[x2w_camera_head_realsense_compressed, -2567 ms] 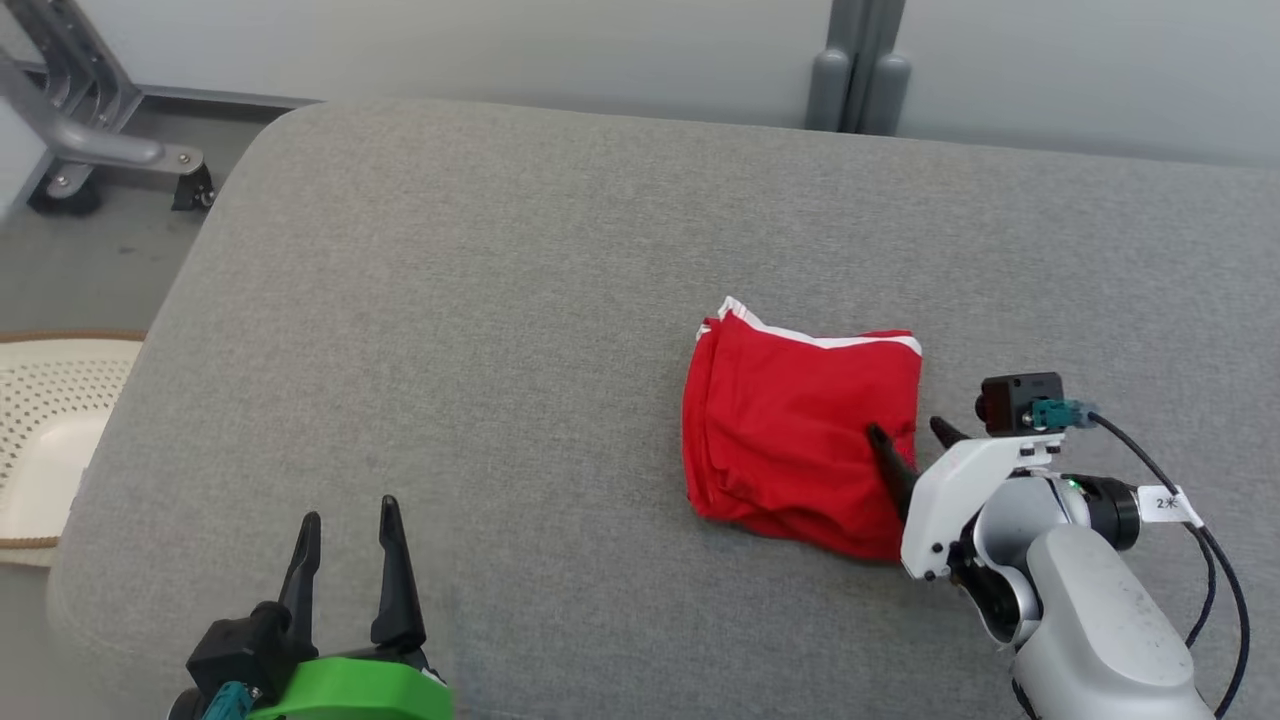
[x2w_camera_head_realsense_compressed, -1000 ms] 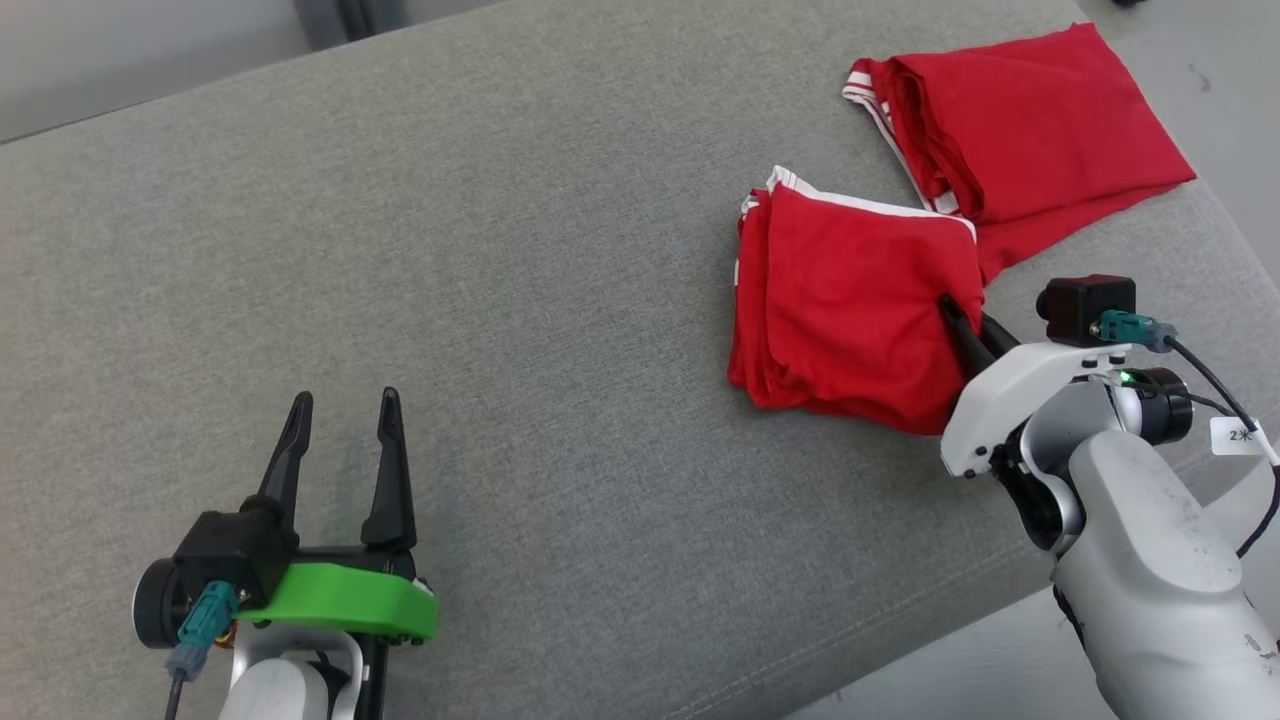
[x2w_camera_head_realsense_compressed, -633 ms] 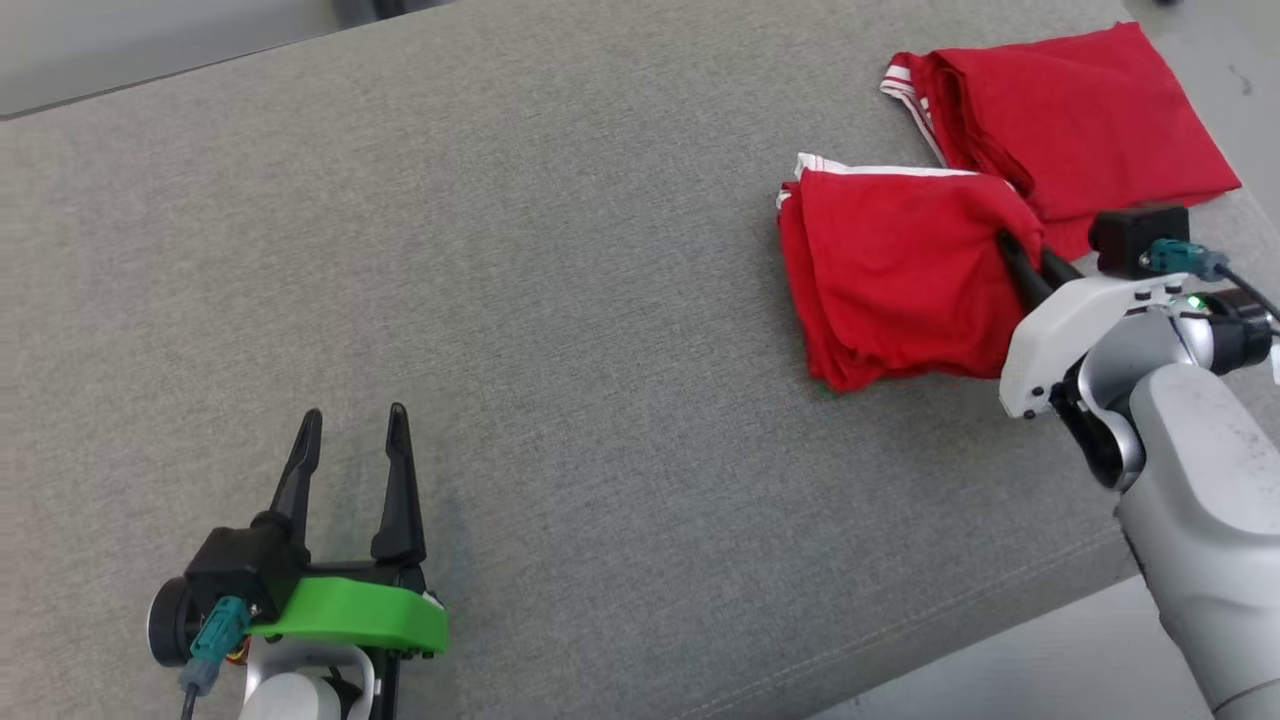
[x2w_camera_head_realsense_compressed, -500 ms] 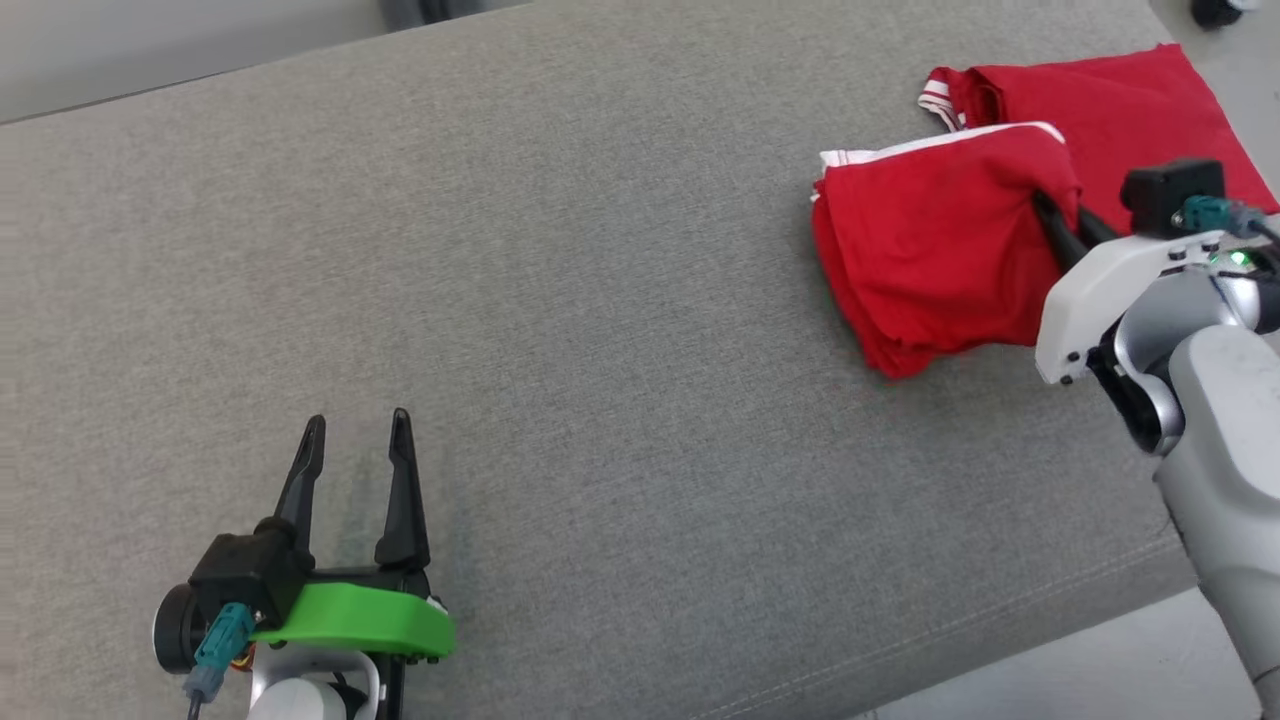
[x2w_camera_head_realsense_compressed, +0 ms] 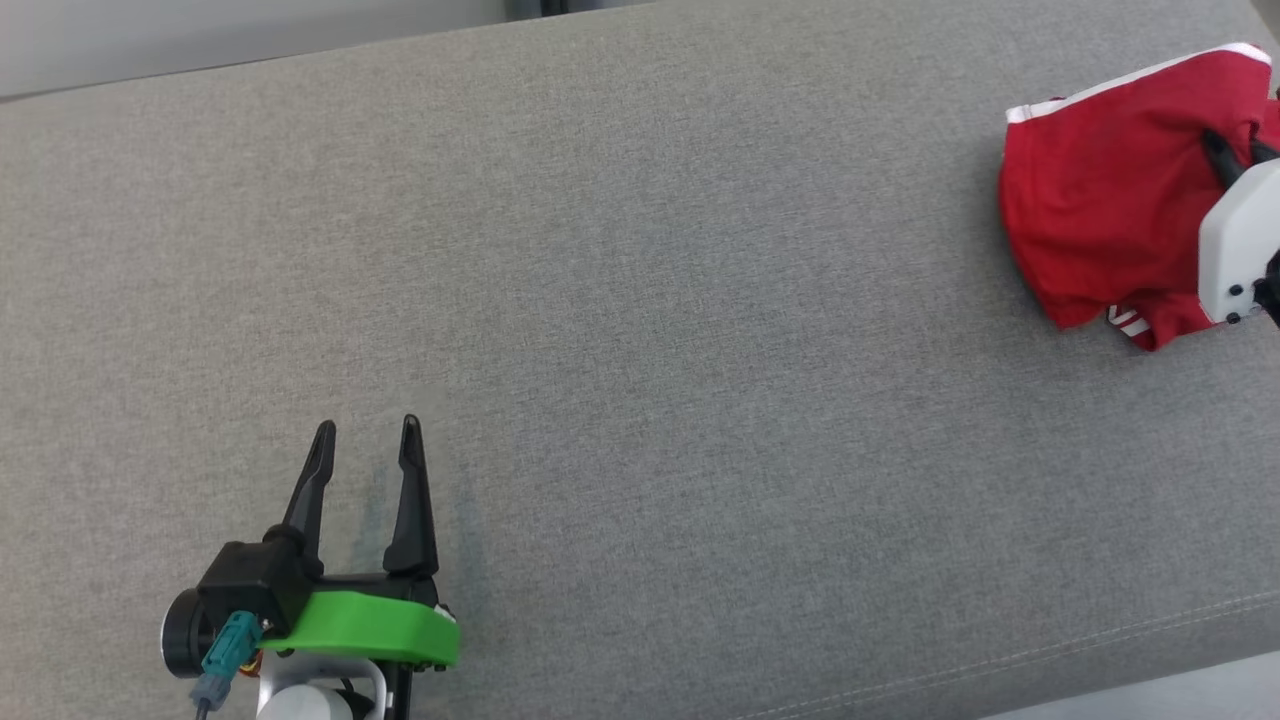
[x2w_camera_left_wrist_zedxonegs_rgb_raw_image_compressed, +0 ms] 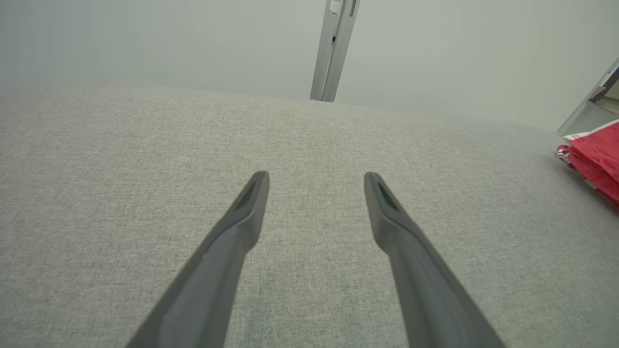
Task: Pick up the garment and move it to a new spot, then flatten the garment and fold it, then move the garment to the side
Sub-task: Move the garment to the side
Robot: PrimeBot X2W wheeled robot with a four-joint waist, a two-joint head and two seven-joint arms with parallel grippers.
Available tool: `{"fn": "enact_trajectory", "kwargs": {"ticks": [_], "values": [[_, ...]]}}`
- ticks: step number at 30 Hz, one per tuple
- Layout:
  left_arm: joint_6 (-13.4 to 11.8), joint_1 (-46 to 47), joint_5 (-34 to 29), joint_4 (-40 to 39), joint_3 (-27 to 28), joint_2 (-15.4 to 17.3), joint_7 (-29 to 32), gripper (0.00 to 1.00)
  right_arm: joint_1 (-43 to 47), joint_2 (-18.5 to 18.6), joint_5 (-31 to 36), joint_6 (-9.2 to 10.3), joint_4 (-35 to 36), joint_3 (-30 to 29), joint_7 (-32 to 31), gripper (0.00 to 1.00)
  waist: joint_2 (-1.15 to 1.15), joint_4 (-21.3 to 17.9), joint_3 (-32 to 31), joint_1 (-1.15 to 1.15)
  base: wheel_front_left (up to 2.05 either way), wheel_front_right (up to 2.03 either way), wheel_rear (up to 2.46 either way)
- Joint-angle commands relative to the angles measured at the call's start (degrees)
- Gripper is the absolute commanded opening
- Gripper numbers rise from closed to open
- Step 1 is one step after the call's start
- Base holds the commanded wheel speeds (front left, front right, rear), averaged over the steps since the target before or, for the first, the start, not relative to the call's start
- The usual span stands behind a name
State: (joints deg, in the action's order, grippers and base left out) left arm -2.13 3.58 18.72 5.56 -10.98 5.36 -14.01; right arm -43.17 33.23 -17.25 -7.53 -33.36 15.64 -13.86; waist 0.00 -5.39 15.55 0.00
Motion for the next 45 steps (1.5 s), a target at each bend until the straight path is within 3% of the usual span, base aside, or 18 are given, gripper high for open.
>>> {"fn": "enact_trajectory", "kwargs": {"ticks": [1,10,18,20,21,22,36,45], "values": [[-0.19,0.25,0.37,-0.28,0.01,0.47,0.02,1.00,-0.96,1.24,-0.57,0.10,-0.48,0.07,-0.33,0.00,0.00,0.94,1.00,0.00,0.00,0.00,0.00],[-0.01,1.60,-0.01,-0.70,-0.54,1.22,0.20,1.00,-3.29,7.84,-2.68,0.10,-5.26,-1.65,-1.86,0.00,0.00,2.55,3.15,0.00,0.00,0.00,0.00],[-0.15,2.45,-0.23,-1.02,-0.86,2.04,0.74,1.00,-1.64,8.90,-2.34,0.10,-10.29,-3.65,-0.52,0.00,0.00,2.53,4.32,0.00,0.00,0.00,0.00],[-0.27,2.52,-0.37,-1.13,-1.07,2.07,0.88,1.00,-1.32,9.03,-1.69,0.10,-11.98,-4.45,0.68,0.46,0.00,2.42,4.59,0.00,0.00,0.00,0.00],[-0.29,2.61,-0.40,-1.19,-1.17,2.12,0.97,1.00,-1.06,8.88,-1.46,0.10,-12.74,-4.63,1.08,0.84,0.00,2.36,4.66,0.00,0.00,0.00,0.00],[-0.37,2.67,-0.49,-1.26,-1.20,2.25,1.06,1.00,-0.75,8.53,-1.24,0.10,-13.57,-5.05,1.79,1.00,0.00,2.26,4.72,0.00,0.00,0.00,0.00],[-1.15,2.84,0.02,-1.53,-0.96,3.30,1.81,1.00,-3.11,3.51,3.26,0.10,-15.51,-7.30,10.05,1.00,0.00,-0.16,3.24,0.00,0.00,0.00,0.00],[-2.00,4.68,1.27,0.42,1.29,3.23,0.43,1.00,-3.67,-0.77,3.11,0.10,-10.98,-2.97,14.32,1.00,0.00,-0.68,-2.16,0.00,0.00,0.00,0.00]]}}
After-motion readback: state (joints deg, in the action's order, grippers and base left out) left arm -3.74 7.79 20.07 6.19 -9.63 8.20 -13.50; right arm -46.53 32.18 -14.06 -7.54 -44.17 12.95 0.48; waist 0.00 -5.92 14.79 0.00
